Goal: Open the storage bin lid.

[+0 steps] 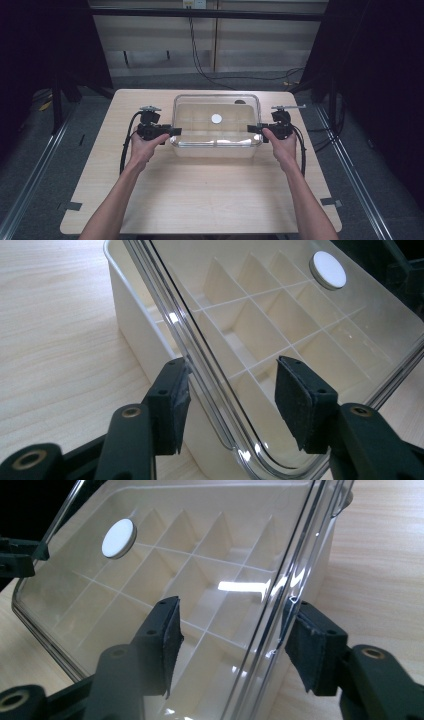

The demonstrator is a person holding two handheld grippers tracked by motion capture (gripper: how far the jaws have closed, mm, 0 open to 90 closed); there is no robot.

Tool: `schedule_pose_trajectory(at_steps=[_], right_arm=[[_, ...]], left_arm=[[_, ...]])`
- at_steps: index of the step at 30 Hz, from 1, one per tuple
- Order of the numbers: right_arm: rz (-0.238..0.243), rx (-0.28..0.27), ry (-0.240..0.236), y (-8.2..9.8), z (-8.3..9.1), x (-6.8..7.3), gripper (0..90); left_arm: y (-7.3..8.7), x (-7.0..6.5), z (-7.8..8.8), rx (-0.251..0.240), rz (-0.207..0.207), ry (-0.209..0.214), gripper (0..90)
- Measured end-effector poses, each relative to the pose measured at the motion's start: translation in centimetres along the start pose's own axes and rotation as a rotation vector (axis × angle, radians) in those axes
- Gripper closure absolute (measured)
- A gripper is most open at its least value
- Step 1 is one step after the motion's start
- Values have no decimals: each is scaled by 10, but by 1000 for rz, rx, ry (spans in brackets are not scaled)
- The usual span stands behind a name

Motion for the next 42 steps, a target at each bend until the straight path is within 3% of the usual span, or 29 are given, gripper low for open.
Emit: schedule_pose_trajectory(at_steps=[12, 16, 19, 22, 32, 42], right_arm=[[-13, -26, 0, 0, 4, 1, 475], [-17, -26, -6, 1, 6, 2, 479], [-11, -17, -15, 2, 7, 3, 507], [-23, -24, -30, 2, 9, 4, 540], [-43, -33, -59, 3, 19, 6, 624], [-59, -58, -87, 1, 28, 10, 670]], left_arm=[[-3, -3, 8, -41, -7, -7, 567], [-2, -4, 11, -34, -12, -6, 572], [3, -3, 11, -28, -7, -12, 573], [5, -2, 14, -52, 5, 6, 599], [6, -9, 24, -52, -41, -16, 656], [11, -13, 30, -67, -35, -3, 698]])
Point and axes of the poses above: each handheld gripper's, and its own axes: z roughly backward along the jaws, y roughly out of its underside, x roughly to its left, the point moved 9 cm from there along -z, roughly forward along the jaws, and after that the axes turned 13 degrees about y, right-handed, at the moved point
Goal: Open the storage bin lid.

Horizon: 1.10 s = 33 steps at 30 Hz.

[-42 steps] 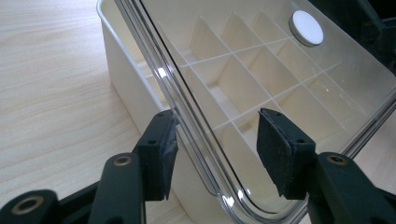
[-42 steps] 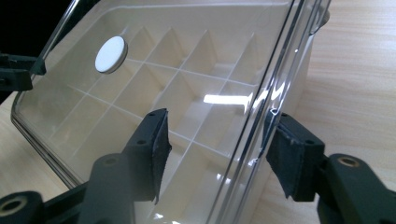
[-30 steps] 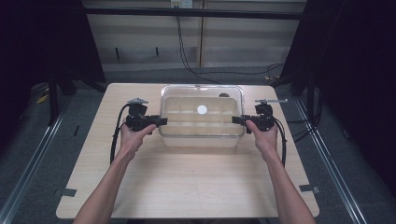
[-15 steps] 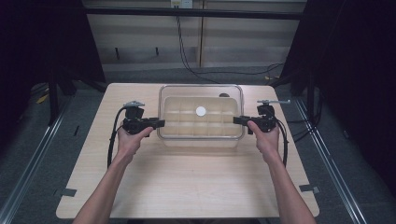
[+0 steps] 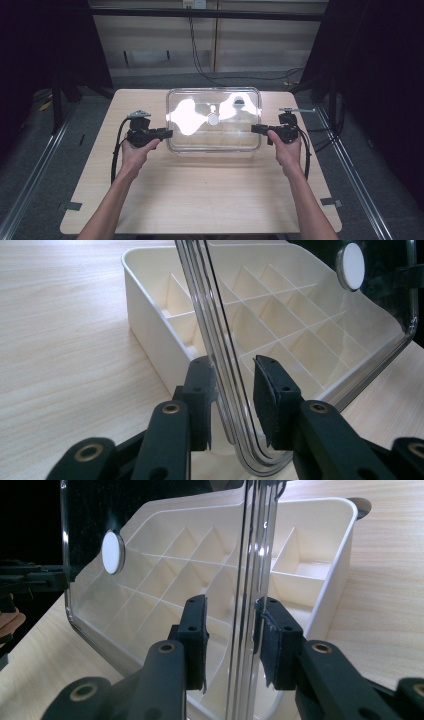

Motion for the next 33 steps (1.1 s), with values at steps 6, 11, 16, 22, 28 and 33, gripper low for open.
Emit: schedule_pose_trajectory(at_steps=[6, 11, 16, 22, 28, 33], right_arm=[[1, 1, 13, 2, 1, 0, 673], [-5, -2, 0, 3, 3, 2, 684], [-18, 2, -3, 4, 3, 4, 682], [-6, -1, -7, 3, 9, 8, 687], [-7, -2, -2, 5, 15, 7, 687], [-11, -2, 1, 7, 22, 7, 687]], left_arm=[[0, -2, 2, -6, -6, 5, 723], [2, -3, 6, -21, 0, 16, 730], [1, -4, 9, -22, 2, 17, 733], [3, -7, 13, -19, -5, 26, 735], [4, -14, 13, -17, -21, 32, 737], [5, -20, 13, -18, -26, 41, 737]])
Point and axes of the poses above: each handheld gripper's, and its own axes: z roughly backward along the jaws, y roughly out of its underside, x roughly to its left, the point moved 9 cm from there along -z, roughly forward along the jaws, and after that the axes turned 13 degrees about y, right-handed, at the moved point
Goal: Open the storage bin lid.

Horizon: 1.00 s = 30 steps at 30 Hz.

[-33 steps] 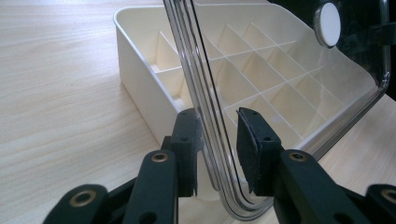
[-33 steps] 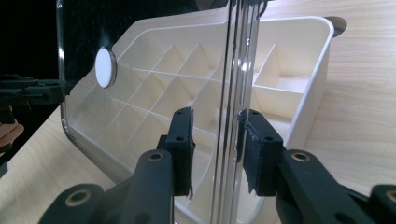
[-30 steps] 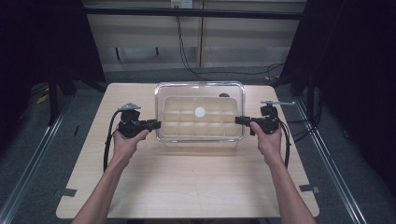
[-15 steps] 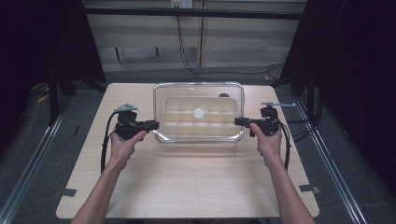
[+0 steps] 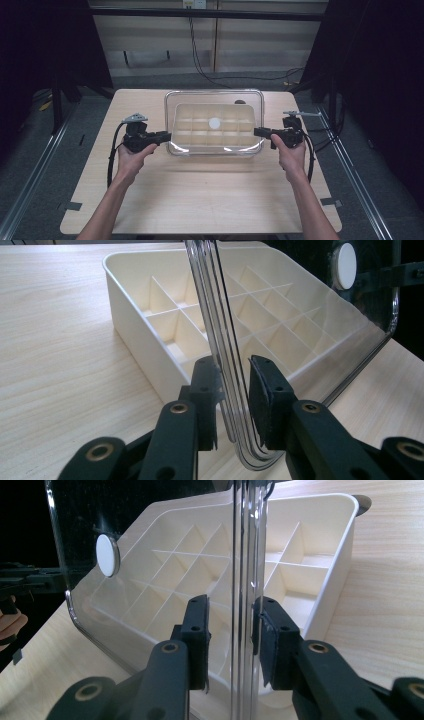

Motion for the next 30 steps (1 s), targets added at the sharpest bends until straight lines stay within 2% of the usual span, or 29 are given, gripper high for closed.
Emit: schedule_pose_trajectory(at_steps=[4, 10, 14, 16, 22, 25, 30], right_arm=[[3, -5, -3, 0, 6, 1, 689], [1, -3, -16, 5, 12, 5, 695], [8, -8, -33, 8, 17, 11, 702], [23, -6, -35, 13, 18, 12, 702], [29, -10, -40, 19, 22, 18, 705], [21, -14, -44, 20, 22, 20, 707], [17, -16, -53, 23, 25, 22, 706]], left_arm=[[3, -4, 1, 13, -4, 1, 732], [5, -9, 8, 10, -9, 12, 735], [7, -14, 15, -2, -24, 1, 737], [9, -17, 18, -4, -22, 7, 742], [18, -19, 21, -5, -15, 5, 741], [18, -19, 23, 3, -21, -3, 736], [19, -25, 28, 6, -35, 8, 738]])
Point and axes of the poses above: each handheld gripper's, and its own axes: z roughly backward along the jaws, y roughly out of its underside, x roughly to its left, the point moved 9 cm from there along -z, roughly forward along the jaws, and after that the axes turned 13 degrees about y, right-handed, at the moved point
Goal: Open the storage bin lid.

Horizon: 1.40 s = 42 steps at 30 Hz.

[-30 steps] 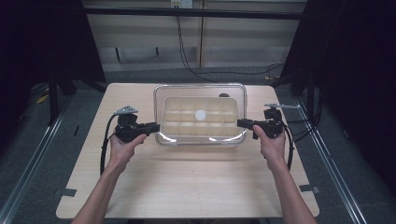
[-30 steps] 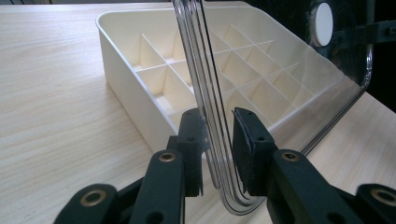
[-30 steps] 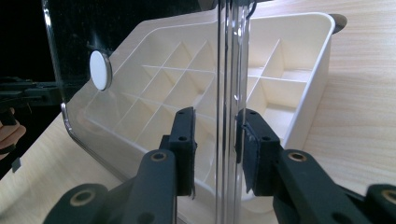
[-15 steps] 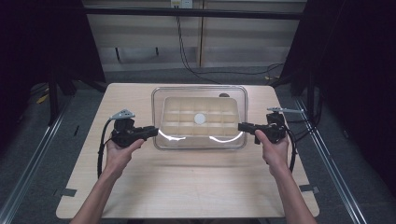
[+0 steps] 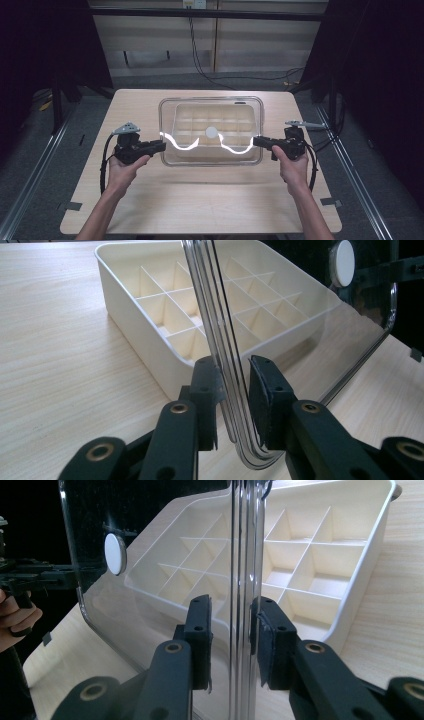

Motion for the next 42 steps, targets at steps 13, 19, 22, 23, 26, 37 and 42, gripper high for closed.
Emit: schedule_pose_trajectory(at_steps=[13, 19, 22, 23, 26, 37, 42], right_arm=[[10, 15, -16, 12, 10, 11, 713], [20, 36, -15, 20, 10, 11, 712], [16, 41, -18, 25, 13, 13, 712], [17, 35, -18, 26, 15, 13, 712], [20, 40, -17, 31, 20, 14, 714], [34, 73, -22, 48, 26, 18, 714], [38, 78, -25, 53, 29, 21, 715]], left_arm=[[13, -7, 9, 12, 13, 18, 741], [21, -13, 11, 28, 13, 20, 740], [25, -16, 11, 35, 8, 22, 739], [26, -18, 11, 36, 10, 25, 739], [30, -22, 12, 53, 1, 25, 737], [38, -32, 19, 60, 4, 30, 743], [42, -36, 22, 56, 0, 28, 744]])
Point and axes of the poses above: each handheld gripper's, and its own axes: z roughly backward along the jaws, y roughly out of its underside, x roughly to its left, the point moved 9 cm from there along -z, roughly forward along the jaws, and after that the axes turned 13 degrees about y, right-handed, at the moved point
